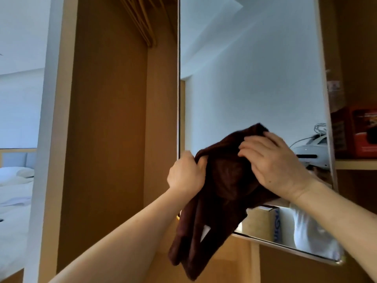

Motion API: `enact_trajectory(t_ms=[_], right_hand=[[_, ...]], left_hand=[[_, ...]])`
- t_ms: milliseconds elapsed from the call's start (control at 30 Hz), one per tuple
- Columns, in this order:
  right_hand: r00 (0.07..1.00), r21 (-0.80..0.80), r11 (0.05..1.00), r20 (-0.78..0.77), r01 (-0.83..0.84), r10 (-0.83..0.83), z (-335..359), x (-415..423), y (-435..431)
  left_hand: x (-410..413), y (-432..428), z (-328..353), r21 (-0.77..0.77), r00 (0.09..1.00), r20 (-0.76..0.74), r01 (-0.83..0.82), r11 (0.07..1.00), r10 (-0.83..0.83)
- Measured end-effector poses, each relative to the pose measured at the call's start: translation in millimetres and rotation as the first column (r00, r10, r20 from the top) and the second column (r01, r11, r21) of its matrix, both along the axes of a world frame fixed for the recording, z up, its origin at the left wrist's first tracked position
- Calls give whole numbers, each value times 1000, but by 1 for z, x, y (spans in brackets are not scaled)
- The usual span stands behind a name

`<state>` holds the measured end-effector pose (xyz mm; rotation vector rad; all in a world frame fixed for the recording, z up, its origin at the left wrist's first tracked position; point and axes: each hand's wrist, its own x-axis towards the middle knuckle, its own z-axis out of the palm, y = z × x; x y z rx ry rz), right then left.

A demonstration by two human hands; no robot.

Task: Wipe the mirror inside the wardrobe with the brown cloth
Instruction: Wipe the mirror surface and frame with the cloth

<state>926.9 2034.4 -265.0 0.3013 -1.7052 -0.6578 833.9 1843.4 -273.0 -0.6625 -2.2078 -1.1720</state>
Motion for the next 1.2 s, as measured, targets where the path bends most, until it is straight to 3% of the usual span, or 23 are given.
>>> enact_trajectory(t_ms=[100,233,367,500,667,833,1000,1200], right_hand=[[996,-69,996,-67,59,-64,38,19,4],[983,-165,982,-141,93,-117,71,36,8],[978,-226,971,-168,82,-122,48,39,11],[983,-218,970,-119,110,-138,1,44,12],[991,-144,985,-79,96,-108,-17,52,22],[968,-266,964,-247,-24,-44,9,58,41],[942,-507,834,-331,-219,46,39,53,42],[879,-549,739,-461,-389,120,18,47,27]], left_hand=[[9,30,33,270,978,9,197,942,-207],[26,53,52,336,948,-212,298,893,-237],[22,54,4,123,836,-466,387,914,-291],[2,49,-61,-231,739,-624,138,963,-255],[9,51,-58,-255,724,-653,65,965,-221],[20,64,-2,-250,640,-742,11,968,-199],[20,83,45,-262,627,-758,-36,965,-182],[17,78,37,-319,642,-726,1,948,-245]])
